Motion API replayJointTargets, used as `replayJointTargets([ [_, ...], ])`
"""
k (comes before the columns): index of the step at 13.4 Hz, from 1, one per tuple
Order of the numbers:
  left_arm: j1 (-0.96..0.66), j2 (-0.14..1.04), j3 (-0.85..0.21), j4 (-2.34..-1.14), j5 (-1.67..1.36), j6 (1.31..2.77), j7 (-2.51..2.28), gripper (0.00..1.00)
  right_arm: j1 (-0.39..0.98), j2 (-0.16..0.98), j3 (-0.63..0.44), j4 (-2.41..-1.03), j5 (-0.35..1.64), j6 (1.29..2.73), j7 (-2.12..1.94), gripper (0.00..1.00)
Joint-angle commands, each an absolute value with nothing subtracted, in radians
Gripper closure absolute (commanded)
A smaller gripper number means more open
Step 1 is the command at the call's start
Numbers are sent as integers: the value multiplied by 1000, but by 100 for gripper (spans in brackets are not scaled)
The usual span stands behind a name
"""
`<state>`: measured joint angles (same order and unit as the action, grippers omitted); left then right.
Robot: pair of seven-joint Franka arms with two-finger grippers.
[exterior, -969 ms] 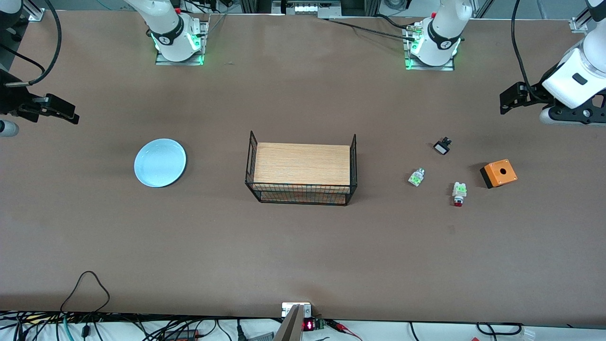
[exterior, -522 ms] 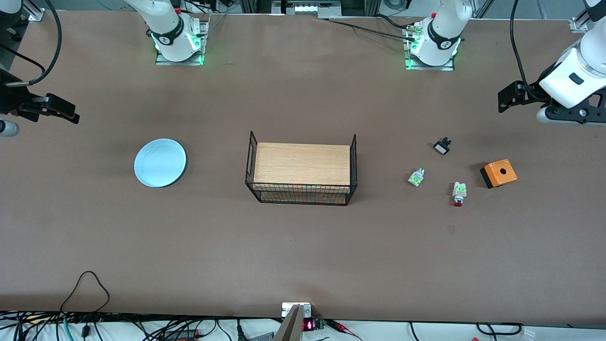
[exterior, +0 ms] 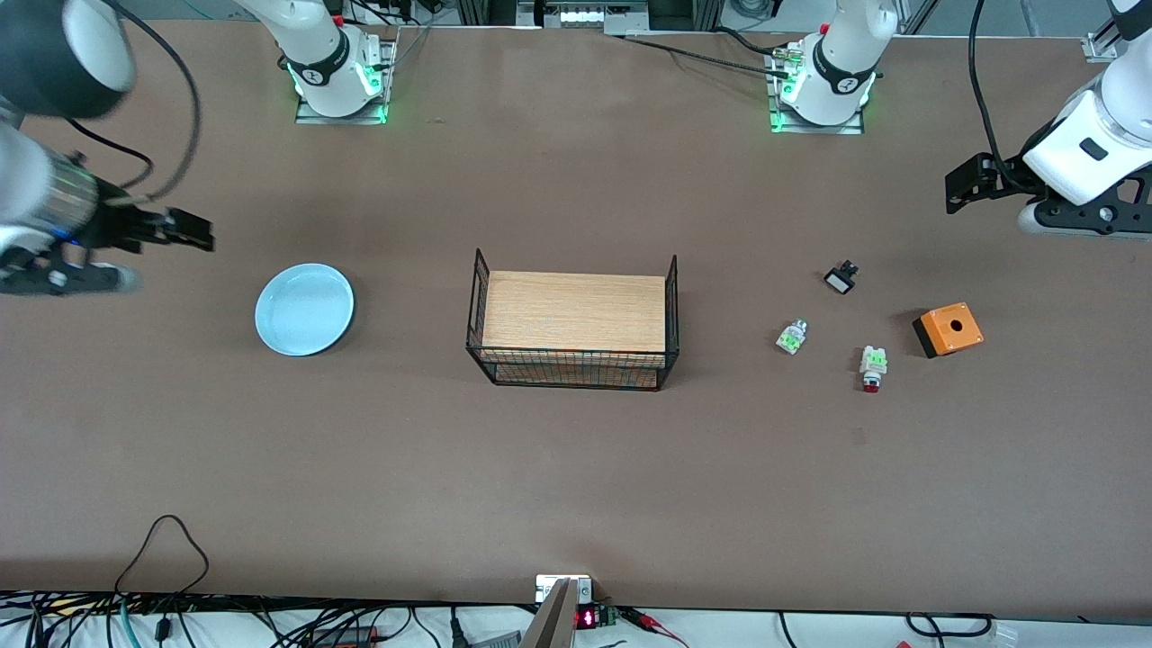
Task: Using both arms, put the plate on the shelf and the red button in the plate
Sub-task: 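Reach the right gripper down to the rim of the light blue plate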
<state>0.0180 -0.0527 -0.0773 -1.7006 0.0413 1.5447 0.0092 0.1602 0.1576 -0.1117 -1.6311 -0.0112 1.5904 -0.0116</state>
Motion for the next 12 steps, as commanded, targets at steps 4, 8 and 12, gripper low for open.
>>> replayJointTargets([
  [4, 14, -38, -75, -1666, 55, 1520, 8, 0, 132, 178, -115, -1892, -25, 1894, -23, 0],
  [8, 12, -37, -77, -1666, 58, 1523, 14, 0, 65, 186, -115, -2077, -28, 2147, -86, 0],
  [12, 14, -35, -77, -1666, 57, 1526, 15, 0, 9, 238, -115, -2186, -31, 2334, -181, 0],
])
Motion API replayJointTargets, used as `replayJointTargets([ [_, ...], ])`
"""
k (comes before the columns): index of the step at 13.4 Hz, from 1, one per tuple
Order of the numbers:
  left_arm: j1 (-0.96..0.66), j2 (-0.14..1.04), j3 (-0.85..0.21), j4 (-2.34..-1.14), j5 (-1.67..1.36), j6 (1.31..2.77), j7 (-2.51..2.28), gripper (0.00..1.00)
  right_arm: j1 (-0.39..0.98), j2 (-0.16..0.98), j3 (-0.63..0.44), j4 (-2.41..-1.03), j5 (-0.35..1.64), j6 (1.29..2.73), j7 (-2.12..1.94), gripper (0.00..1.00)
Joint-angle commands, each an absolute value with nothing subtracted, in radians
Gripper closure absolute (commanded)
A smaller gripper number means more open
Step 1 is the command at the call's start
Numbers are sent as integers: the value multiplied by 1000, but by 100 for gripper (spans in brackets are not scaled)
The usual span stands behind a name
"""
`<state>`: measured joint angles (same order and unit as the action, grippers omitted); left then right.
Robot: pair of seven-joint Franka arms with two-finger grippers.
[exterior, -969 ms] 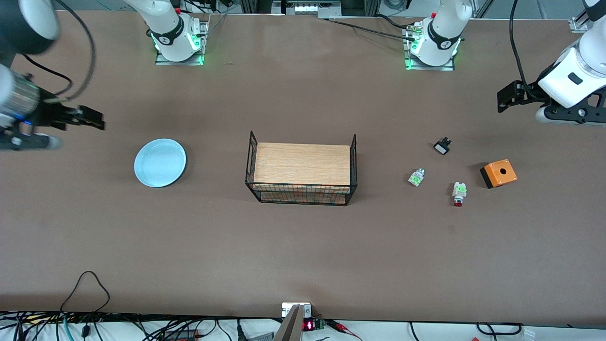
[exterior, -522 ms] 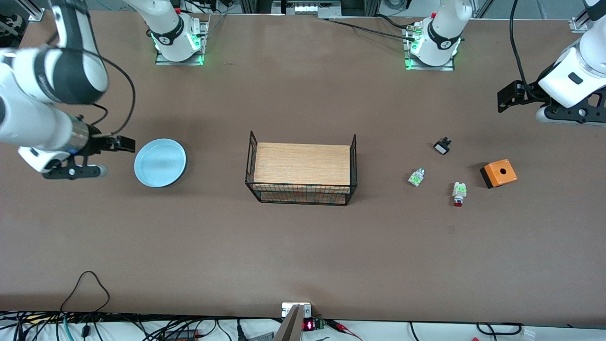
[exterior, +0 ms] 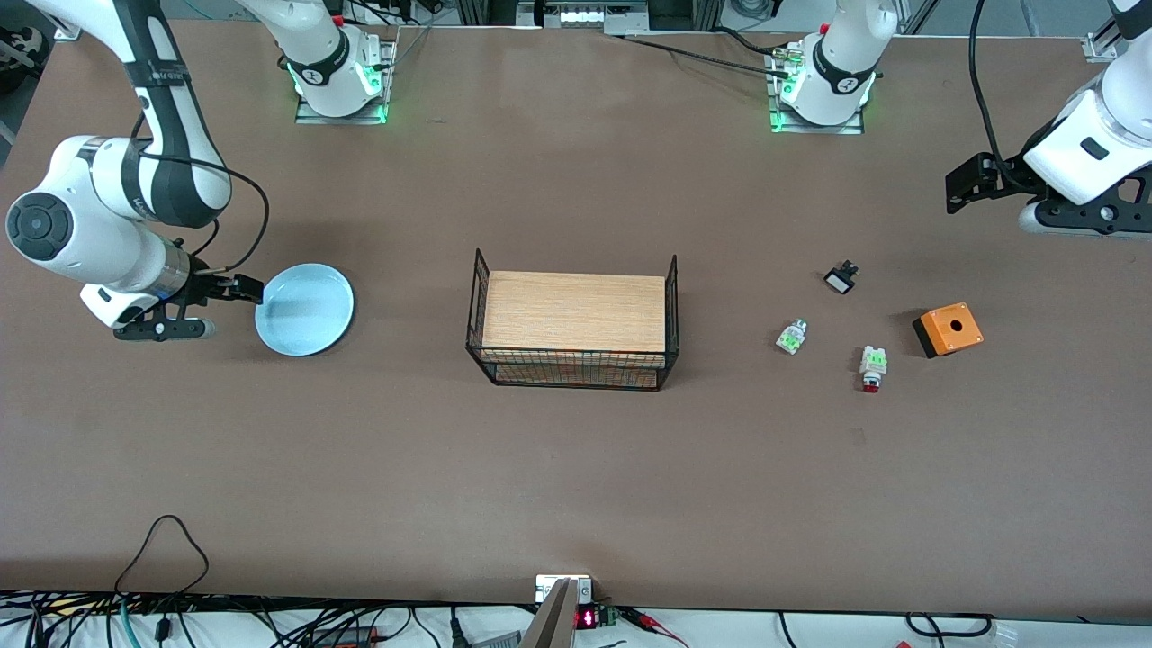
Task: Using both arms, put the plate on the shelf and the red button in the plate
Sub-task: 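Reach the right gripper down to the rim of the light blue plate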
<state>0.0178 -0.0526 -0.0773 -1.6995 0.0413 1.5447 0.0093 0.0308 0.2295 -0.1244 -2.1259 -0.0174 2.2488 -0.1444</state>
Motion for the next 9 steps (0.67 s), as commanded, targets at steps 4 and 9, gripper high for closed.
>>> replayJointTargets([
  [4, 11, -38, -78, -1666, 57, 1522, 14, 0, -28, 320, -115, -2235, -31, 2470, -190, 0],
  [9, 17, -15, -75, -1635, 57, 1526, 18, 0, -29, 393, -115, -2235, -31, 2510, -190, 10],
])
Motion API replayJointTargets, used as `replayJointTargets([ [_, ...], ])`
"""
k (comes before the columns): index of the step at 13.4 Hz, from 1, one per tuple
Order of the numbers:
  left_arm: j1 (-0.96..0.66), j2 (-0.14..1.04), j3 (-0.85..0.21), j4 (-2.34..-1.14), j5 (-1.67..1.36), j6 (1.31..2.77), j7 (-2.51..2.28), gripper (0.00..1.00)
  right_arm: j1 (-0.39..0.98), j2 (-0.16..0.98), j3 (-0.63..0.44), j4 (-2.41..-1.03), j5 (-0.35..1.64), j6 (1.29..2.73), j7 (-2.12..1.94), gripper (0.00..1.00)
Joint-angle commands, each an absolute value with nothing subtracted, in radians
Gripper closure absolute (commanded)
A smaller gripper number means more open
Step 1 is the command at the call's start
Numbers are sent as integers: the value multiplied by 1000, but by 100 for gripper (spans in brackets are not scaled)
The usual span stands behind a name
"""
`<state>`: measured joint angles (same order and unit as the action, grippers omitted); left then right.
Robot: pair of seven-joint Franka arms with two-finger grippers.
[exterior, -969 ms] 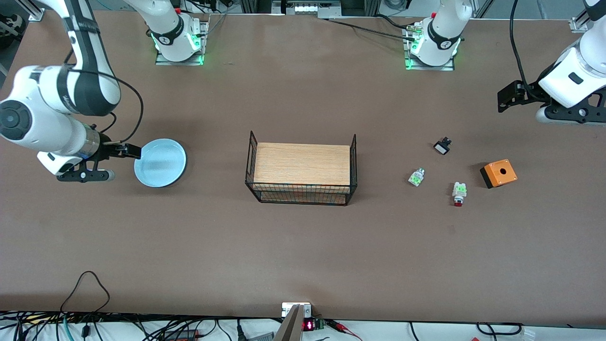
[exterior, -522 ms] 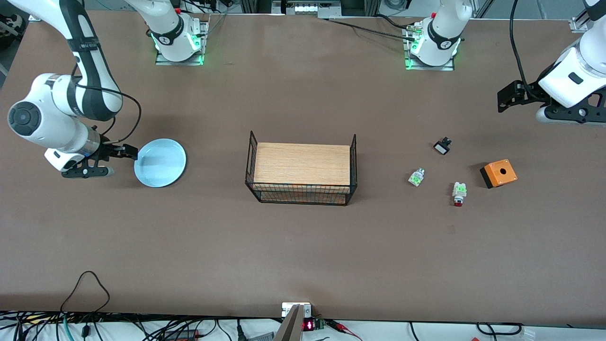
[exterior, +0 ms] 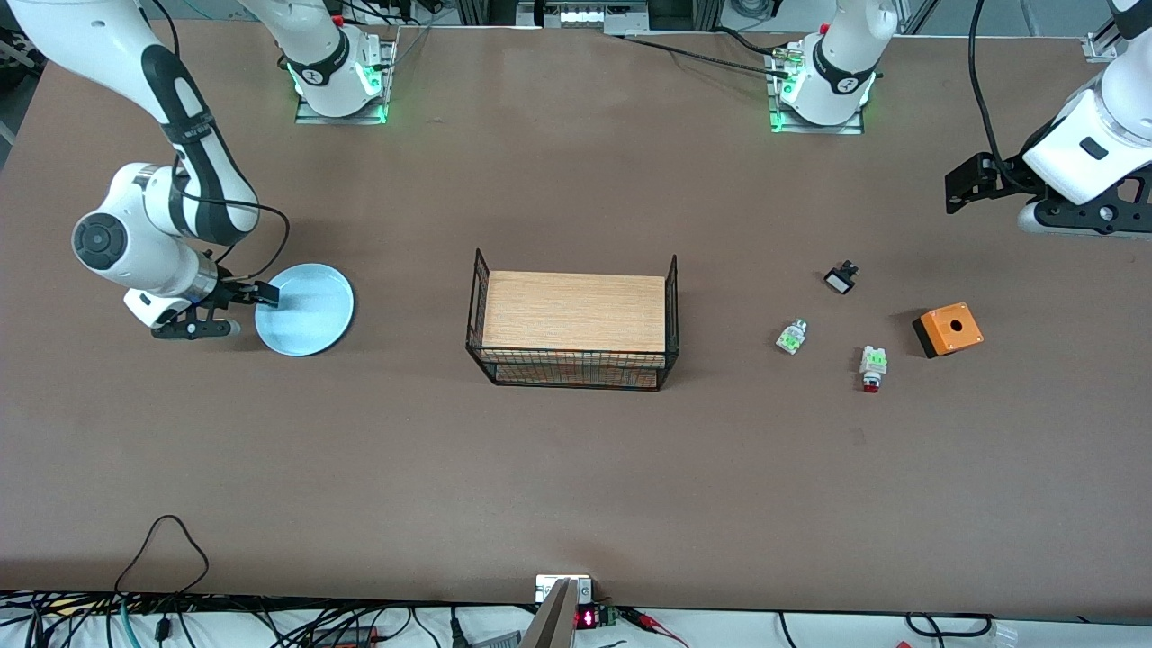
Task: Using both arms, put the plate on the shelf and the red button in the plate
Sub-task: 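Reach the right gripper down to the rim of the light blue plate, then grasp the plate rim with the right gripper and lift it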
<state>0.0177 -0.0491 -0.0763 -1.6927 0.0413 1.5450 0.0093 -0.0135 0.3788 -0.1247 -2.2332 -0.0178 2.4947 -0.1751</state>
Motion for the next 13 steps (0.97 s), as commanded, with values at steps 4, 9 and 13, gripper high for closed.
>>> replayJointTargets([
  [4, 12, -15, -77, -1634, 57, 1525, 18, 0, -29, 403, -115, -2235, -31, 2514, -184, 72],
  [9, 12, -15, -77, -1635, 57, 1525, 18, 0, -28, 400, -115, -2237, -31, 2481, -169, 100],
  [13, 12, -15, -77, -1634, 57, 1525, 17, 0, -26, 302, -114, -2188, -14, 2303, -150, 100],
])
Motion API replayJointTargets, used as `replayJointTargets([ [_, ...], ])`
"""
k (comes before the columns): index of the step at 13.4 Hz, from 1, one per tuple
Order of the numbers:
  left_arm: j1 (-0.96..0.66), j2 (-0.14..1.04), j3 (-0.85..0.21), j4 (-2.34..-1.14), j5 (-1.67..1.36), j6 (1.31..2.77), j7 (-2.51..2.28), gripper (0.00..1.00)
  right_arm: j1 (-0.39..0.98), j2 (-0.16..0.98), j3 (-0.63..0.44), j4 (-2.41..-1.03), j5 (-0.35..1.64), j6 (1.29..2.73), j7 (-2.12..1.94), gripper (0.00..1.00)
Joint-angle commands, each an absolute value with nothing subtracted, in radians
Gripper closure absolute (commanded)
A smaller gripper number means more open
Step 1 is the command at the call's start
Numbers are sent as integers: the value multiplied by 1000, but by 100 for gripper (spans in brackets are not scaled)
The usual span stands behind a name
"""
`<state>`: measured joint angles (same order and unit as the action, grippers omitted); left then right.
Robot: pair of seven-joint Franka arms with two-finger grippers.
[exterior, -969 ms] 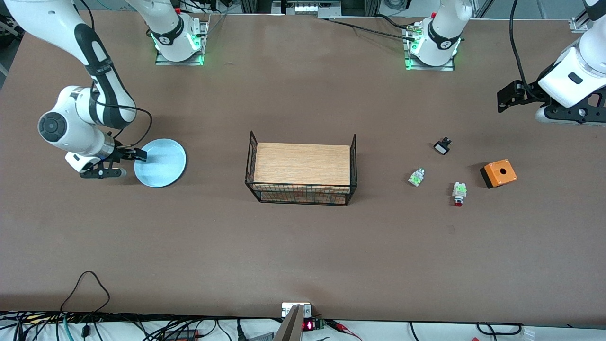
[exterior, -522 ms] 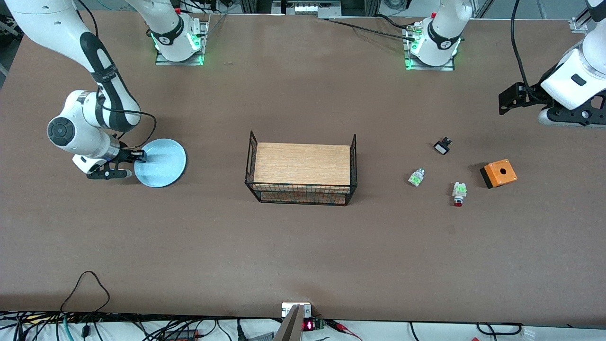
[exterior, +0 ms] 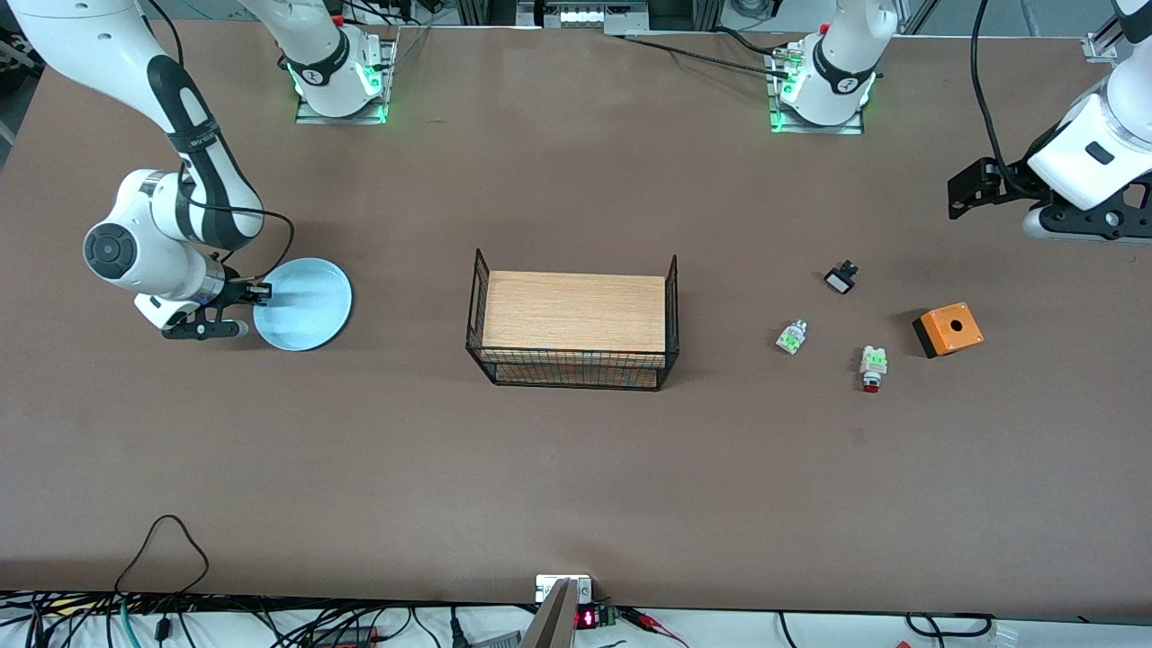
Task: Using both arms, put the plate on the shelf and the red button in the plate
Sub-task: 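Grasp the plate rim with the right gripper and lift it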
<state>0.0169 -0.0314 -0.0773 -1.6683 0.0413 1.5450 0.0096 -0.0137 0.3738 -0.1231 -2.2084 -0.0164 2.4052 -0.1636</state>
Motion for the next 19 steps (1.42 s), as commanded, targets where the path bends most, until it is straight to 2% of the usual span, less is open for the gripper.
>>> replayJointTargets([
  [1, 12, -15, -77, -1634, 57, 1525, 18, 0, -26, 275, -112, -2162, -11, 2245, -140, 100],
  [7, 11, -15, -77, -1634, 60, 1523, 18, 0, -2, 169, -100, -1929, 57, 1873, -100, 100],
  [11, 11, -15, -77, -1634, 60, 1526, 18, 0, 67, 164, -98, -1725, 155, 1636, 91, 100],
  [14, 12, -15, -77, -1634, 60, 1526, 18, 0, 145, 164, -95, -1637, 230, 1568, 304, 100],
  [19, 11, -14, -77, -1632, 60, 1528, 17, 0, 276, 166, -14, -1577, 281, 1558, 757, 100],
])
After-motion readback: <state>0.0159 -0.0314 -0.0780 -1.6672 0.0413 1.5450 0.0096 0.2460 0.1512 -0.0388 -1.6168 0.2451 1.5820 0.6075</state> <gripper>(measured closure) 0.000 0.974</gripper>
